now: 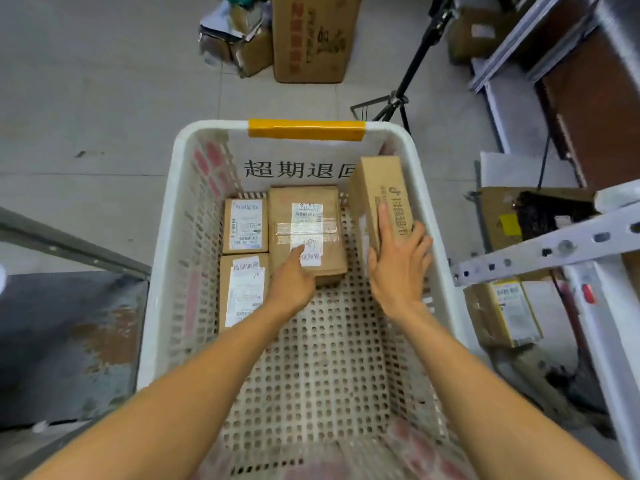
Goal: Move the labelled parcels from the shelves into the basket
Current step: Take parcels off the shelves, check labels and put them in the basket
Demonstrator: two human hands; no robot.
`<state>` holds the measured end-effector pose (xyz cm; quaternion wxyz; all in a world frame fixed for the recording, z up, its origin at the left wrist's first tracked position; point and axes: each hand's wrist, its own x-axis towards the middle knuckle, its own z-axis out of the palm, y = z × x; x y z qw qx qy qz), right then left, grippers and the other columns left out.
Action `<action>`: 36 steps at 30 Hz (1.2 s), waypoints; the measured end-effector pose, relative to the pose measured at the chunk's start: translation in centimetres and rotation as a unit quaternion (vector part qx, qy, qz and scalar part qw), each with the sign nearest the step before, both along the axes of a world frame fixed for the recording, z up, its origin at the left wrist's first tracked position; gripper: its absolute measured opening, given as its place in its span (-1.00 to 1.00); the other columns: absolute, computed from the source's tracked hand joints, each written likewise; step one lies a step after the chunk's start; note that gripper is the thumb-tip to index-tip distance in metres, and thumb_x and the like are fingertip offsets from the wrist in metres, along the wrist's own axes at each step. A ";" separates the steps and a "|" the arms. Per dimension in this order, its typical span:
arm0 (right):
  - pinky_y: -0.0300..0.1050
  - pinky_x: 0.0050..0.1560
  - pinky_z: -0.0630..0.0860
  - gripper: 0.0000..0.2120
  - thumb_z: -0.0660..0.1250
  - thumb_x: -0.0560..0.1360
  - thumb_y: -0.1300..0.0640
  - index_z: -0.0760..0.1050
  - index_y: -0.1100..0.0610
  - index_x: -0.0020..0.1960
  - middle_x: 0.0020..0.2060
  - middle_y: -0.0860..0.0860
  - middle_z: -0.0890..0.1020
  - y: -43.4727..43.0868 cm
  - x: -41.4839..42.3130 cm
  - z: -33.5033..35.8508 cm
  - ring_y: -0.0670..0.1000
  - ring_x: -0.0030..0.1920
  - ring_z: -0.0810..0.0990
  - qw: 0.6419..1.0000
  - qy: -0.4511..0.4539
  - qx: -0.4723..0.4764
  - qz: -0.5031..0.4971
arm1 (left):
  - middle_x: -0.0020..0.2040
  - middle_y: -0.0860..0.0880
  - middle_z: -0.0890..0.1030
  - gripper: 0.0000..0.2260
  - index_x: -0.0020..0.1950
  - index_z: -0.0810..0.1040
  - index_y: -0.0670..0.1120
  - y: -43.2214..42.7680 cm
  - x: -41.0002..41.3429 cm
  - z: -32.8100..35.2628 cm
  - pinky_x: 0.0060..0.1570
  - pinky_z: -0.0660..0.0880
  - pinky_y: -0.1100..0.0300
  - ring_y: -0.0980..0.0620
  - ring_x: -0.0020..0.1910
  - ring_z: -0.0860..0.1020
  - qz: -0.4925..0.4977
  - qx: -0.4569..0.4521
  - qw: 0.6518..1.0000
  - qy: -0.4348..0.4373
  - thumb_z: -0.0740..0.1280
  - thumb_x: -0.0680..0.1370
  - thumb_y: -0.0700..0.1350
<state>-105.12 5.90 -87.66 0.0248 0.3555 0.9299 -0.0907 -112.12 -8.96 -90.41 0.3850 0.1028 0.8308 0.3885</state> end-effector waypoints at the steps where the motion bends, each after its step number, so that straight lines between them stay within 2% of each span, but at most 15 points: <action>1: 0.24 0.34 0.20 -0.34 0.13 0.63 0.01 -0.20 -0.12 0.58 0.43 0.38 0.11 0.6 -1.4 -0.9 0.34 0.35 0.20 0.999 -0.035 0.025 0.000 | -0.17 -0.08 0.56 -0.47 0.53 0.15 -0.02 -0.1 -0.5 -0.5 -0.56 0.35 0.42 0.08 -0.38 0.46 -0.008 -0.008 1.000 0.008 0.16 0.58 -0.29; 4: 0.26 0.39 0.16 -0.42 0.04 0.66 0.07 -0.16 -0.04 0.59 0.49 0.39 -0.01 1.4 -4.2 -5.0 0.40 0.43 0.13 0.993 -0.114 0.034 0.002 | 0.04 -0.17 0.60 -0.53 0.50 0.21 -0.03 -1.3 -1.6 -2.4 -0.39 0.42 0.28 0.06 -0.32 0.51 -0.029 -0.017 0.999 0.024 0.15 0.59 -0.23; 6: 0.24 0.39 0.18 -0.42 0.04 0.66 0.06 -0.14 0.00 0.59 0.51 0.34 -0.03 1.1 -4.9 -7.5 0.37 0.44 0.13 0.992 -0.122 0.032 0.023 | -0.03 -0.07 0.61 -0.56 0.49 0.23 -0.02 -2.3 -2.0 -3.5 -0.22 0.51 0.19 0.00 -0.19 0.57 -0.051 -0.015 0.998 0.015 0.17 0.61 -0.20; 9: 0.24 0.42 0.14 -0.40 0.05 0.66 0.00 -0.14 0.05 0.59 0.55 0.23 -0.05 1.1 -4.9 -10.8 0.33 0.46 0.09 0.992 -0.121 -0.021 0.014 | -0.11 0.04 0.58 -0.57 0.48 0.26 0.00 -3.6 -2.4 -4.6 -0.06 0.52 0.19 0.02 -0.08 0.58 -0.078 -0.004 0.997 -0.009 0.20 0.61 -0.20; 11: 0.25 0.45 0.09 -0.42 0.01 0.66 -0.04 -0.12 0.07 0.59 0.56 0.18 -0.09 2.1 -5.1 -13.4 0.32 0.50 0.01 0.988 -0.139 -0.067 0.018 | -0.12 0.02 0.59 -0.59 0.45 0.30 0.01 -3.9 -3.0 -5.1 -0.08 0.52 0.14 0.00 -0.12 0.58 -0.086 -0.002 0.996 0.004 0.19 0.61 -0.19; 14: 0.24 0.51 0.00 -0.46 -0.09 0.65 0.03 -0.10 0.10 0.59 0.57 0.14 -0.17 3.3 -5.6 -15.6 0.26 0.54 -0.13 0.976 -0.187 -0.097 0.060 | -0.15 0.01 0.56 -0.60 0.43 0.30 0.03 -3.7 -4.1 -5.7 -0.19 0.49 0.16 0.02 -0.23 0.55 -0.102 -0.008 0.994 0.034 0.17 0.61 -0.20; 17: 0.14 0.52 -0.16 -0.46 -0.14 0.68 0.02 -0.25 0.12 0.58 0.56 0.16 -0.19 3.3 -5.9 -14.2 0.18 0.55 -0.21 0.966 -0.220 -0.123 0.048 | -0.10 0.05 0.54 -0.59 0.44 0.29 0.02 -3.7 -4.7 -5.5 -0.07 0.51 0.14 0.02 -0.11 0.55 -0.122 -0.027 0.990 0.057 0.19 0.60 -0.19; 19: 0.11 0.53 -0.16 -0.44 -0.14 0.68 -0.03 -0.22 0.17 0.58 0.57 0.14 -0.18 3.1 -6.0 -12.1 0.14 0.55 -0.24 0.960 -0.227 -0.148 0.066 | -0.05 0.00 0.57 -0.58 0.45 0.29 0.00 -4.0 -5.0 -4.4 -0.02 0.51 0.11 0.00 -0.06 0.56 -0.144 -0.046 0.986 0.074 0.20 0.59 -0.20; 21: 0.08 0.55 -0.09 -0.42 -0.12 0.68 -0.07 -0.13 0.20 0.58 0.57 0.14 -0.08 2.8 -6.4 -9.7 0.13 0.56 -0.17 0.960 -0.204 -0.158 0.105 | 0.01 -0.05 0.61 -0.56 0.46 0.29 -0.02 -4.4 -5.8 -2.6 0.02 0.52 0.07 -0.02 -0.02 0.57 -0.171 -0.070 0.977 0.105 0.20 0.58 -0.23; 24: 0.06 0.48 0.14 -0.47 -0.06 0.67 -0.06 0.13 0.25 0.52 0.51 0.19 0.19 1.6 -6.5 -3.6 0.15 0.52 0.12 0.960 -0.181 -0.140 0.159 | 0.24 -0.09 0.56 -0.56 0.45 0.34 -0.02 -4.7 -7.5 1.9 0.16 0.49 0.00 -0.07 0.18 0.53 -0.228 -0.120 0.948 0.187 0.20 0.57 -0.24; 27: 0.00 0.25 0.38 -0.60 0.01 0.66 -0.05 0.41 0.21 0.28 0.32 0.21 0.47 -0.3 -6.9 4.5 0.19 0.31 0.43 0.958 -0.164 -0.137 0.193 | 0.32 -0.08 0.50 -0.55 0.42 0.38 -0.03 -5.2 -9.0 7.9 0.21 0.47 0.01 -0.07 0.26 0.49 -0.264 -0.153 0.920 0.245 0.21 0.54 -0.28; 31: 0.08 0.22 0.49 -0.54 0.17 0.59 -0.17 0.46 0.14 0.30 0.21 0.13 0.58 -3.2 -6.9 16.5 0.15 0.18 0.54 0.950 -0.165 -0.099 0.247 | 0.26 -0.10 0.54 -0.62 0.34 0.46 -0.03 -5.4 -9.3 17.5 0.10 0.49 0.08 -0.08 0.17 0.53 -0.289 -0.177 0.899 0.277 0.26 0.53 -0.24; 33: 0.02 0.08 0.52 -0.54 0.20 0.56 -0.19 0.49 0.15 0.24 0.12 0.12 0.60 -4.3 -6.7 22.6 0.13 0.04 0.56 0.942 -0.189 -0.064 0.269 | 0.23 -0.09 0.55 -0.65 0.31 0.49 -0.01 -5.5 -8.8 22.5 0.07 0.51 0.08 -0.08 0.14 0.54 -0.288 -0.171 0.895 0.294 0.30 0.52 -0.20; 35: -0.06 -0.11 0.45 -0.57 0.21 0.56 -0.19 0.52 0.16 0.14 -0.03 0.12 0.59 -5.0 -6.7 28.3 0.12 -0.09 0.51 0.936 -0.206 -0.033 0.283 | 0.21 -0.08 0.56 -0.66 0.29 0.49 0.01 -5.9 -8.4 27.5 0.08 0.52 0.04 -0.07 0.12 0.55 -0.283 -0.158 0.891 0.317 0.31 0.52 -0.18; 36: -0.07 -0.15 0.41 -0.59 0.21 0.57 -0.18 0.53 0.16 0.11 -0.08 0.10 0.56 -5.4 -6.4 30.9 0.12 -0.11 0.49 0.934 -0.208 -0.026 0.289 | 0.20 -0.08 0.57 -0.66 0.29 0.50 0.01 -6.3 -8.1 29.8 0.07 0.53 0.04 -0.07 0.11 0.55 -0.283 -0.151 0.888 0.329 0.32 0.52 -0.18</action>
